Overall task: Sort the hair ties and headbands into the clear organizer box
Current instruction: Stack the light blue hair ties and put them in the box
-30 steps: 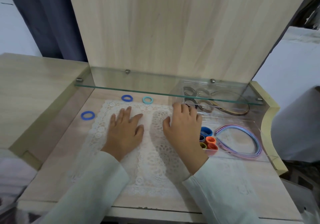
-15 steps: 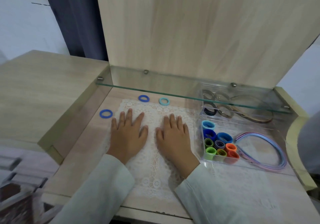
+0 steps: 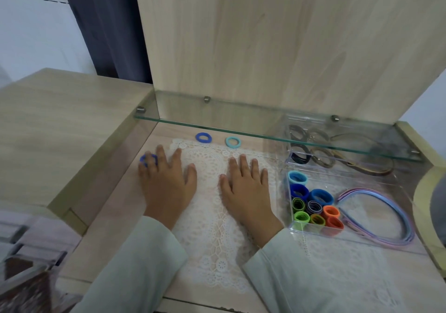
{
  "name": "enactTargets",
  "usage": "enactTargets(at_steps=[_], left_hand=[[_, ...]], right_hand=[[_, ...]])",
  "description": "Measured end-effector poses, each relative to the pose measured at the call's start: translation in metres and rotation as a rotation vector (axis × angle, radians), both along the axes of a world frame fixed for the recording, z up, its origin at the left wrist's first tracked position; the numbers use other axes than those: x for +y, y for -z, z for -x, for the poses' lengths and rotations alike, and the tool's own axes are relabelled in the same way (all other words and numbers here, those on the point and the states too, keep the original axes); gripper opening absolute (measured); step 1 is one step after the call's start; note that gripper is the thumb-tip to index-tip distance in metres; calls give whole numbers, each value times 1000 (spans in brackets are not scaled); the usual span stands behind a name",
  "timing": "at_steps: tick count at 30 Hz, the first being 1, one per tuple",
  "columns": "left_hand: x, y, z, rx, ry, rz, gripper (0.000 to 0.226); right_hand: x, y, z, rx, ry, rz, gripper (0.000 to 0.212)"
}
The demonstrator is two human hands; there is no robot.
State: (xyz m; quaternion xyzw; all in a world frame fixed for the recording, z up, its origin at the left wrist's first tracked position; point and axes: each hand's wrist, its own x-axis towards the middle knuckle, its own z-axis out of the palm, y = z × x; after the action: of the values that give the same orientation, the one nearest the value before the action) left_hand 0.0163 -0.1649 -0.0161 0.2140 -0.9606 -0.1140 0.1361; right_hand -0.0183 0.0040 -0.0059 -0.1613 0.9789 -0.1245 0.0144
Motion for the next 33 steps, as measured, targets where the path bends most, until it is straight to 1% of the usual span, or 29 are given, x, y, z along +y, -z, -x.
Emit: enactTargets(at_steps=[1, 3, 5, 11, 13, 16, 18, 24, 27, 30, 33], left_hand=[[-2, -1, 2, 7, -41, -30, 68], [-6, -1, 6, -44, -109, -106, 66], [-9, 0, 7, -49, -129, -111, 68], [-9, 2, 8, 53, -43, -87, 55], [-7, 0, 7, 91, -28, -117, 51], [-9, -3, 7, 195, -25, -179, 48], [-17, -4, 9, 270, -29, -179, 45], [-31, 0, 13, 382, -35, -191, 31], [-29, 1, 12, 449, -35, -197, 28], [-26, -1, 10, 459, -83, -186, 31], [-27, 1, 10, 448, -130, -200, 28]], right_hand=[[0, 0, 0, 1, -2, 2, 61], [1, 0, 0, 3, -6, 8, 61], [1, 0, -1, 10, -8, 13, 61], [1, 0, 0, 8, -6, 19, 60], [1, 0, 0, 10, -4, 27, 60], [2, 1, 0, 12, -2, 26, 60], [2, 0, 0, 11, -4, 29, 60], [3, 0, 0, 13, -11, 31, 59], [3, 1, 0, 16, -10, 33, 60], [3, 2, 0, 20, -8, 35, 59], [4, 1, 0, 19, -9, 37, 59]])
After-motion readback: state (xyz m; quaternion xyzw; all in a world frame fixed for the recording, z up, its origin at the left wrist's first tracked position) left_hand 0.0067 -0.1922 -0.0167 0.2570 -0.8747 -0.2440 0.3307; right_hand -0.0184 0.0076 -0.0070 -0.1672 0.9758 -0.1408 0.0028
